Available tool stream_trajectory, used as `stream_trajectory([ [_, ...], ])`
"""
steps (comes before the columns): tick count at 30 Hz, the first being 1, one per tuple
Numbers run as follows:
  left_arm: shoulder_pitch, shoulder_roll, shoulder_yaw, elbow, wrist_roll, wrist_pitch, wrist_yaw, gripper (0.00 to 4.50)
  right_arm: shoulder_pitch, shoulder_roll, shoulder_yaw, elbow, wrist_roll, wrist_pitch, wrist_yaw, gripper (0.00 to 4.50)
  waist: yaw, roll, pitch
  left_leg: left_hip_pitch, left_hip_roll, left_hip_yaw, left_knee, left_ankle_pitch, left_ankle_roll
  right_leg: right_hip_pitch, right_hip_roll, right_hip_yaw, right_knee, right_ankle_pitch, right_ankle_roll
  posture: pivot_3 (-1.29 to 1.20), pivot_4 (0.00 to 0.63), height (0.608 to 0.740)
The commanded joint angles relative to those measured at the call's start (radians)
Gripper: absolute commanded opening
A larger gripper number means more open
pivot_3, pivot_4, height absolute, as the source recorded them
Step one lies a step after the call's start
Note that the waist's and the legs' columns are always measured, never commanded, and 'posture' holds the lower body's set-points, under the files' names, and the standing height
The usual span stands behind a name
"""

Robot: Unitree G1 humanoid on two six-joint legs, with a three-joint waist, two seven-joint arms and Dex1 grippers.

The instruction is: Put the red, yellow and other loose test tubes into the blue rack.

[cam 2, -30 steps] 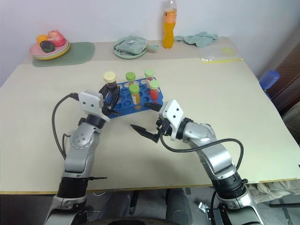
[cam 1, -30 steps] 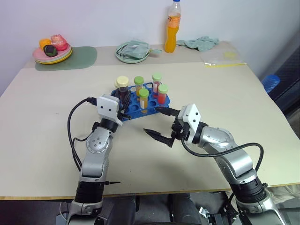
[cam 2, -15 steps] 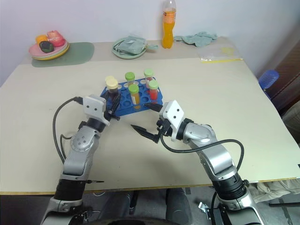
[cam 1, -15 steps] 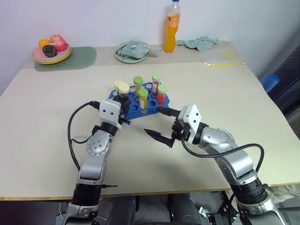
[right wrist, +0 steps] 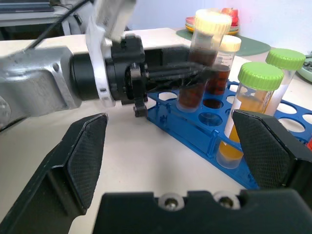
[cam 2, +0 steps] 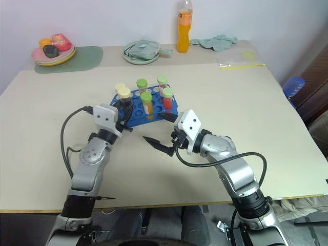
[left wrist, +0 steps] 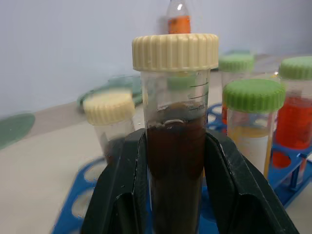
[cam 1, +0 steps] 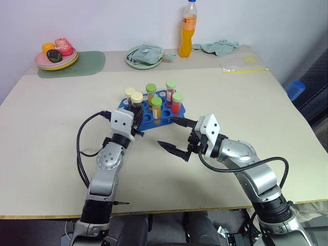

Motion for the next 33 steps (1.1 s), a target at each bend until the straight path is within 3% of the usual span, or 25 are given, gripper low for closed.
stream_trajectory([
  [1,-0.014,-0.01,0.004,-0.01,-0.019,-0.01,0.0,1.61,-0.006,0.007,-0.016,-0.039,0.013,0.0,-0.004,4.5,0.0,0.0,0.0,0.0,0.0,0.0,0.0,0.0,0.0,0.0,0.0,0.0,0.0,0.0,0.0,0.0,0.15,0.74],
  [4,-0.013,-0.016,0.004,-0.013,-0.01,-0.013,0.013,2.5,-0.005,0.005,-0.017,-0.042,0.011,-0.001,-0.004,4.5,0.0,0.0,0.0,0.0,0.0,0.0,0.0,0.0,0.0,0.0,0.0,0.0,0.0,0.0,0.0,0.0,0.15,0.74],
  [8,0.003,-0.015,0.014,-0.043,-0.02,-0.022,0.017,4.48,0.001,-0.004,-0.027,-0.048,0.011,-0.006,-0.002,4.5,-0.001,0.0,0.0,0.0,0.0,0.0,0.0,0.0,0.0,0.0,0.0,0.0,0.0,0.0,0.0,0.0,0.15,0.74],
  [12,0.067,0.036,0.093,-0.172,-0.134,0.026,-0.042,4.48,0.001,-0.036,-0.095,-0.08,0.061,0.027,0.008,4.5,-0.003,0.0,0.0,0.0,0.0,0.0,0.0,0.0,0.0,0.0,0.0,0.0,0.0,0.0,0.0,0.0,0.15,0.74],
  [17,0.218,0.257,0.268,-0.335,-0.348,0.186,-0.224,4.48,0.051,-0.171,-0.309,-0.116,0.194,0.123,0.053,4.5,-0.001,0.0,0.0,0.0,0.001,-0.001,-0.001,0.0,0.0,0.0,0.0,0.0,0.0,0.0,0.0,0.0,0.15,0.74],
  [23,0.369,0.49,0.47,-0.291,-0.449,0.288,-0.387,4.48,0.151,-0.342,-0.527,0.0,0.212,0.134,0.111,4.5,0.003,0.001,0.0,0.003,0.001,0.0,-0.001,-0.002,0.002,0.006,0.0,-0.001,-0.005,0.0,0.0,0.0,0.15,0.74],
  [33,0.388,0.532,0.506,-0.29,-0.449,0.321,-0.41,4.48,0.183,-0.376,-0.542,0.122,0.165,0.034,0.16,4.5,0.0,0.002,0.001,0.009,0.002,0.001,-0.004,-0.003,0.004,0.013,-0.001,-0.002,-0.01,0.0,0.0,0.0,0.15,0.74],
])
